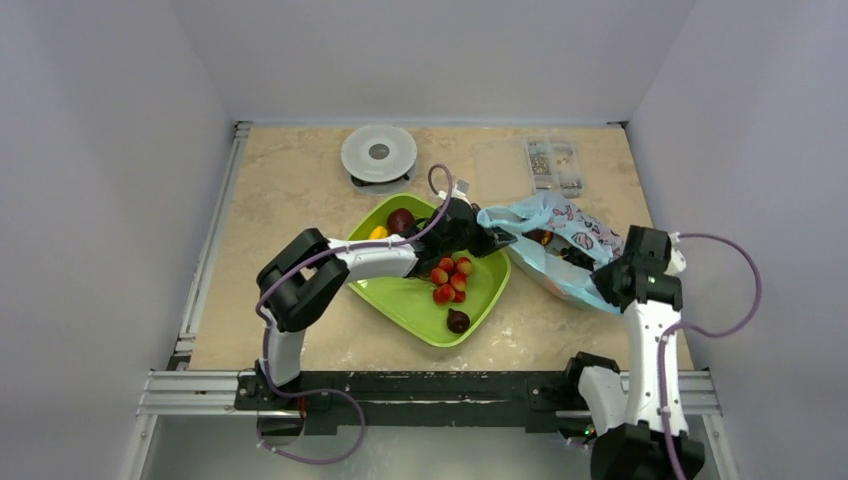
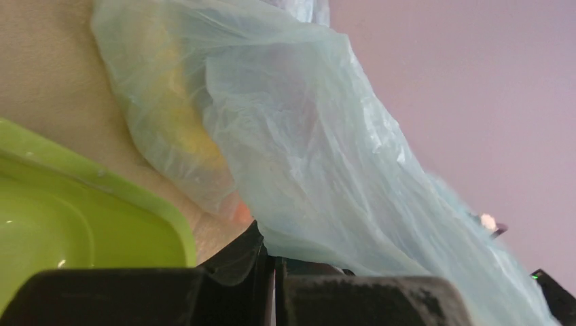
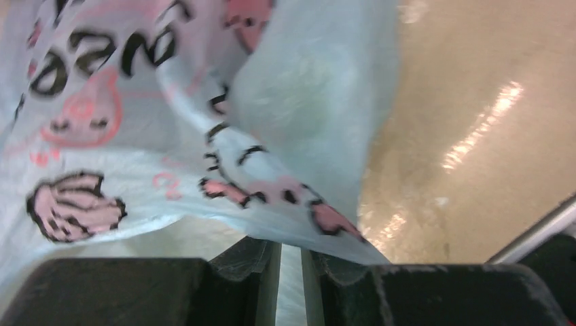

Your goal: Take the fake fruits out of the plastic bag

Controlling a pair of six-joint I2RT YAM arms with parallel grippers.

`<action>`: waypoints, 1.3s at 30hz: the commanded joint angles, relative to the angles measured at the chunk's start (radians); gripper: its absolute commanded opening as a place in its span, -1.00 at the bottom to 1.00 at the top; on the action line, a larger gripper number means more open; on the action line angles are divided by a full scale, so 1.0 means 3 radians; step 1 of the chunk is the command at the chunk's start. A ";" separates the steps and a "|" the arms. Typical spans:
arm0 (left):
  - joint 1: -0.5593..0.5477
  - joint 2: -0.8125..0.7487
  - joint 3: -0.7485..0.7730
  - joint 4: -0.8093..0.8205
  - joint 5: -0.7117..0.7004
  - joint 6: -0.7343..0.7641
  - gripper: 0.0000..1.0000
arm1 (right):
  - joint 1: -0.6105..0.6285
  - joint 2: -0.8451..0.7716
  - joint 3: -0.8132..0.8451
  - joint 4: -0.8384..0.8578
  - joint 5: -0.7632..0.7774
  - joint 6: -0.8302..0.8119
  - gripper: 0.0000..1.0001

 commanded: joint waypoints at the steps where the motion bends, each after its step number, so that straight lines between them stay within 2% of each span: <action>1: 0.0112 -0.0218 -0.0098 0.0215 0.0193 -0.0019 -1.00 | -0.0440 -0.0153 -0.0279 -0.0044 0.0141 0.0157 -0.66; 4: 0.0115 -0.0187 -0.0066 0.0213 0.0366 0.0027 -1.00 | -0.0458 -0.0110 0.0044 -0.0073 0.0350 -0.0038 -0.67; 5: 0.0107 -0.0175 -0.0056 0.0203 0.0408 0.0031 -1.00 | -0.0459 -0.0105 0.0195 0.0014 0.0423 -0.0298 -0.67; 6: 0.0097 -0.0157 -0.0058 0.0223 0.0453 0.0027 -1.00 | -0.0415 -0.0074 0.0329 0.0161 0.0261 -0.0630 -0.64; 7: 0.0081 -0.0137 -0.0059 0.0251 0.0488 0.0023 -1.00 | -0.0310 0.0005 0.0475 0.0148 0.0139 -0.0805 -0.61; 9: 0.0057 -0.0100 -0.0043 0.0270 0.0527 0.0003 -1.00 | 0.0024 0.0194 0.0809 -0.0064 0.0111 -0.0789 -0.58; 11: 0.0041 -0.0062 0.0004 0.0269 0.0558 -0.0009 -1.00 | 0.0436 0.0218 0.0942 -0.0013 0.0025 -0.0684 -0.48; 13: 0.0038 -0.0050 0.0062 0.0236 0.0584 0.0019 -1.00 | 0.0602 0.0224 0.0932 0.0091 -0.0181 -0.0617 -0.47; 17: 0.0038 -0.0091 0.0053 0.0170 0.0578 0.0090 -1.00 | 0.0630 0.0368 0.0797 0.0067 -0.0402 -0.0538 -0.75; 19: 0.0037 -0.0107 0.0027 0.0187 0.0585 0.0095 -1.00 | 0.0654 0.0348 0.0624 0.0234 -0.0417 -0.0491 -0.85; 23: 0.0019 -0.0109 -0.0012 0.0201 0.0602 0.0110 -1.00 | 0.0662 0.0544 0.0391 0.0826 -0.0313 -0.0392 -0.87; 26: -0.0023 -0.0097 -0.0008 0.0162 0.0605 0.0139 -1.00 | 0.0667 0.1027 0.0552 0.1426 -0.0249 -0.0252 -0.79; 29: -0.0060 -0.0089 -0.0020 0.0110 0.0585 0.0176 -1.00 | 0.0667 0.1674 0.1080 0.1789 0.0205 -0.0208 -0.61; 31: -0.0073 -0.0089 -0.0029 0.0086 0.0566 0.0195 -1.00 | 0.0670 0.2126 0.1482 0.1776 0.0463 -0.0287 -0.52; 33: -0.0075 -0.0082 0.0009 0.0009 0.0604 0.0242 -1.00 | 0.0671 0.2371 0.1742 0.1554 0.0399 -0.0382 -0.50; 35: -0.0067 -0.0092 0.0046 -0.0073 0.0632 0.0304 -1.00 | 0.0804 0.2326 0.1627 0.1413 0.0276 -0.0474 -0.46; 39: -0.0064 -0.0144 0.0098 -0.0181 0.0649 0.0441 -1.00 | 0.0855 0.1686 0.0911 0.1412 0.0101 -0.0577 -0.38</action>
